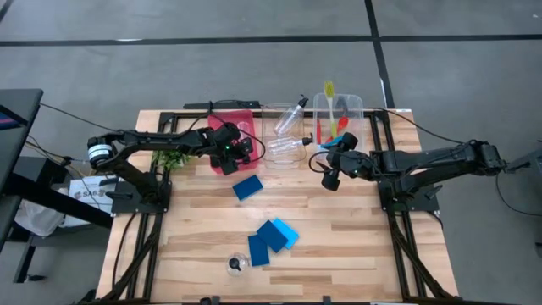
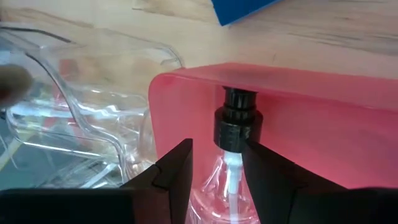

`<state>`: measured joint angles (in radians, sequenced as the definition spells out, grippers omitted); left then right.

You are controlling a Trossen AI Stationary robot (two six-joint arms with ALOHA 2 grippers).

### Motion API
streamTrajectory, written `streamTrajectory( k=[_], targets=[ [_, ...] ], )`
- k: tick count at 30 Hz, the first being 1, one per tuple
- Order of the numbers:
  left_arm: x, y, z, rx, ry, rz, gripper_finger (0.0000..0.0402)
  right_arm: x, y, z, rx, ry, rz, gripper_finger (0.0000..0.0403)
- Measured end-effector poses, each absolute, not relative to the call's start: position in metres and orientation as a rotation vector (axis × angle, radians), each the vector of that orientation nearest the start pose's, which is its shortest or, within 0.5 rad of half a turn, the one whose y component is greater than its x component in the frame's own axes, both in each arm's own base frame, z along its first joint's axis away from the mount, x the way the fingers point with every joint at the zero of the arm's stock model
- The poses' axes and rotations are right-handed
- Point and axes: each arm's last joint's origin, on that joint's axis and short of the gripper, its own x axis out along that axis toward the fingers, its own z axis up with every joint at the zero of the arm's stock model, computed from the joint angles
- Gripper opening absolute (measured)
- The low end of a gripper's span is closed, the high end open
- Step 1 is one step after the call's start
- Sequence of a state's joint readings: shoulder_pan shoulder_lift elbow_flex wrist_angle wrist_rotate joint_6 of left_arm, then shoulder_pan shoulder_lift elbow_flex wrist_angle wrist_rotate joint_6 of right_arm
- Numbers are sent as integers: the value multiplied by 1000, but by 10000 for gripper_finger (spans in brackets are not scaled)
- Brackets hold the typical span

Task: Pick & Place Kitchen Sink Supplies
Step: Put the soap dispenser into the left transparent bin

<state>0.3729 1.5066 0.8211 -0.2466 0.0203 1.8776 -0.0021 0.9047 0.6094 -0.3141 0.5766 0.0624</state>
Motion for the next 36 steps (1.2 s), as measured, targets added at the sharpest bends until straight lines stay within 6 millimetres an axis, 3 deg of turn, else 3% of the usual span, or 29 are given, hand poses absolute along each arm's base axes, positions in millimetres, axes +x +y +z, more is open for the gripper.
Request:
streamTrajectory(
  k=[14,36],
  targets=[
    [274,108,159,1540,938,-698,140,184,-16,245,-100,568,-583,265],
    [283,114,167,1613,882,-568,140,184,-16,245,-99,568,-583,265]
  ],
)
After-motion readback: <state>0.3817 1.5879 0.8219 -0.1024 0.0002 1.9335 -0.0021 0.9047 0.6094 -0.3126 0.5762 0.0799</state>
